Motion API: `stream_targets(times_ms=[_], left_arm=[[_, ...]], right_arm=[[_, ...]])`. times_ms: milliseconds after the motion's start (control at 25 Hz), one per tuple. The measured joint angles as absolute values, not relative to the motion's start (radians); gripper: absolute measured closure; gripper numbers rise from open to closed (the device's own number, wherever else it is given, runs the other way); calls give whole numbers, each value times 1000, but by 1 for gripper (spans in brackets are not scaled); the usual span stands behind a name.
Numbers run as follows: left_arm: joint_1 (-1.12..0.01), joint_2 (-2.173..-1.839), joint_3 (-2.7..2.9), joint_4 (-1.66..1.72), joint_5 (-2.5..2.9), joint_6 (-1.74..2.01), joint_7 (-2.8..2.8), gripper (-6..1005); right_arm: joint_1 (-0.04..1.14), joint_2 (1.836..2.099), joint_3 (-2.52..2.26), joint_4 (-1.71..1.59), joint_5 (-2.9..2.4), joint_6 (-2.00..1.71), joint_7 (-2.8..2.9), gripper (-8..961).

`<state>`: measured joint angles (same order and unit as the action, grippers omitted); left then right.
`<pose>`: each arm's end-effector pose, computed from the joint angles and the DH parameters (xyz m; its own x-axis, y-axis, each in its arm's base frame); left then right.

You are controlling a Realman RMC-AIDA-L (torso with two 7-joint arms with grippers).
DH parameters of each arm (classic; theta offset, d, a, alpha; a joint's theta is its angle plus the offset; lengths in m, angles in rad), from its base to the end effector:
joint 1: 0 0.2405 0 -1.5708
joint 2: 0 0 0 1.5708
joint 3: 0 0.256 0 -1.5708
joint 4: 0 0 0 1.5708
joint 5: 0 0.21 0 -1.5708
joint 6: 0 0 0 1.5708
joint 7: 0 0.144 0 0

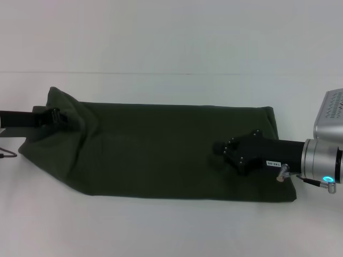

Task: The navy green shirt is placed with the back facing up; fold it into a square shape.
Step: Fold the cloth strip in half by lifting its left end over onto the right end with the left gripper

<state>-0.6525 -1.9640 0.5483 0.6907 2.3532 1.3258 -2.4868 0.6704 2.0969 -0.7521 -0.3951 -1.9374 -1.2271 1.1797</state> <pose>-0.3009 0.3889 0.0615 0.0809 0.8613 0.5015 0.9966 -0.0636 -0.0515 0.2489 0.3629 -0.0575 0.8481 -0.2852 -0.4466 -0.4287 -0.8646 -0.2621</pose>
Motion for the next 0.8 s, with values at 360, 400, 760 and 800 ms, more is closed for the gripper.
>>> stream_targets(times_ms=[360, 400, 760, 800], left_arm=[[-629, -1963, 544, 690, 2348, 1328, -2491, 942], [-632, -1965, 541, 690, 2337, 1342, -2498, 942], [-719, -2046, 552, 706, 2254, 1434, -2523, 942], [-728, -2059, 554, 706, 2254, 1435, -2523, 942]], right_arm=[[670, 2097, -752, -397, -1937, -1231, 1181, 932], [669, 2097, -751, -397, -1937, -1233, 1184, 930], [576, 2090, -750, -414, -1860, -1246, 1206, 917], [554, 2089, -749, -419, -1839, -1255, 1206, 915]])
